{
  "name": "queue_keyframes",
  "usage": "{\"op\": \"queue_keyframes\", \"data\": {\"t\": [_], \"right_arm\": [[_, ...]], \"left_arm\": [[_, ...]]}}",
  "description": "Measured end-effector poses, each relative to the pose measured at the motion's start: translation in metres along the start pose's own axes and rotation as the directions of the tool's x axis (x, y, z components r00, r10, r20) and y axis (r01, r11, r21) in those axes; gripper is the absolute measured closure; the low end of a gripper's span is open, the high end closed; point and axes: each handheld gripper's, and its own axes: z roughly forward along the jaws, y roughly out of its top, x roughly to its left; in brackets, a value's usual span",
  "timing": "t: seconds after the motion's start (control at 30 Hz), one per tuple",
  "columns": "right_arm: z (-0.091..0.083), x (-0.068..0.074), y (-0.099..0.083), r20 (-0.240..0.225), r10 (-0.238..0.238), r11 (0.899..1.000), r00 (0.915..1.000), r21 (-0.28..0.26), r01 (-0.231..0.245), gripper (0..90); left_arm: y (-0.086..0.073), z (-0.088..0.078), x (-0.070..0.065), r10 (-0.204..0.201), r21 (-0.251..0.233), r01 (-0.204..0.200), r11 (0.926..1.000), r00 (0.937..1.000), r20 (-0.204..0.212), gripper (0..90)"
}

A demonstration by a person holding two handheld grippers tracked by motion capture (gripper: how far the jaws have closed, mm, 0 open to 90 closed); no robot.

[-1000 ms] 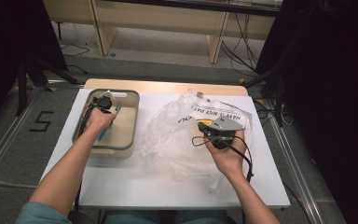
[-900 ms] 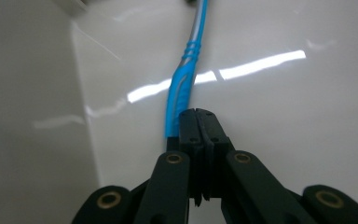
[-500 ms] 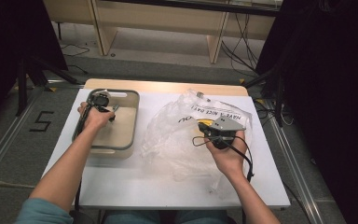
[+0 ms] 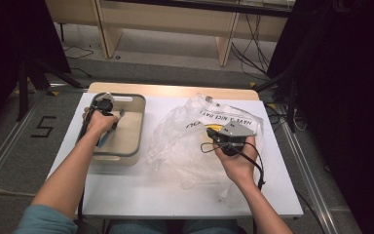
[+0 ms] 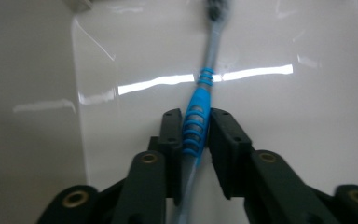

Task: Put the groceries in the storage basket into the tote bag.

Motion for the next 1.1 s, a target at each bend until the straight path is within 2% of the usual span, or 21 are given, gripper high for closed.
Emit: {"op": "queue_keyframes", "data": {"t": [0.17,0.47,0.53,0.6,0.73,1.1], "right_arm": [[-0.001,-0.001,0.000,0.001,0.001,1.000,1.0000,-0.001,-0.001,90.0],[-0.002,-0.002,0.000,0.002,0.002,1.000,1.0000,-0.006,-0.002,90.0],[-0.002,-0.002,0.000,0.002,0.002,1.000,1.0000,-0.006,-0.002,90.0],[-0.002,-0.002,0.000,0.002,0.002,1.000,1.0000,-0.003,-0.002,90.0],[-0.001,-0.001,0.001,0.002,0.000,1.000,1.0000,-0.001,0.000,90.0],[-0.001,-0.001,0.000,0.001,0.001,1.000,1.0000,-0.002,-0.001,90.0]], "left_arm": [[0.003,-0.002,-0.009,0.055,0.081,-0.051,0.9954,0.9974,-0.047,77.6],[0.004,-0.002,-0.015,0.078,0.084,-0.070,0.9940,0.9929,-0.090,79.1],[0.003,-0.003,-0.015,0.079,0.081,-0.072,0.9941,0.9930,-0.088,79.2],[0.002,-0.003,-0.013,0.060,0.065,-0.056,0.9963,0.9963,-0.062,79.2],[0.000,-0.004,-0.010,0.043,0.050,-0.041,0.9979,0.9982,-0.042,79.3],[-0.003,-0.007,-0.007,0.038,0.013,-0.037,0.9992,0.9992,-0.011,79.3]]}}
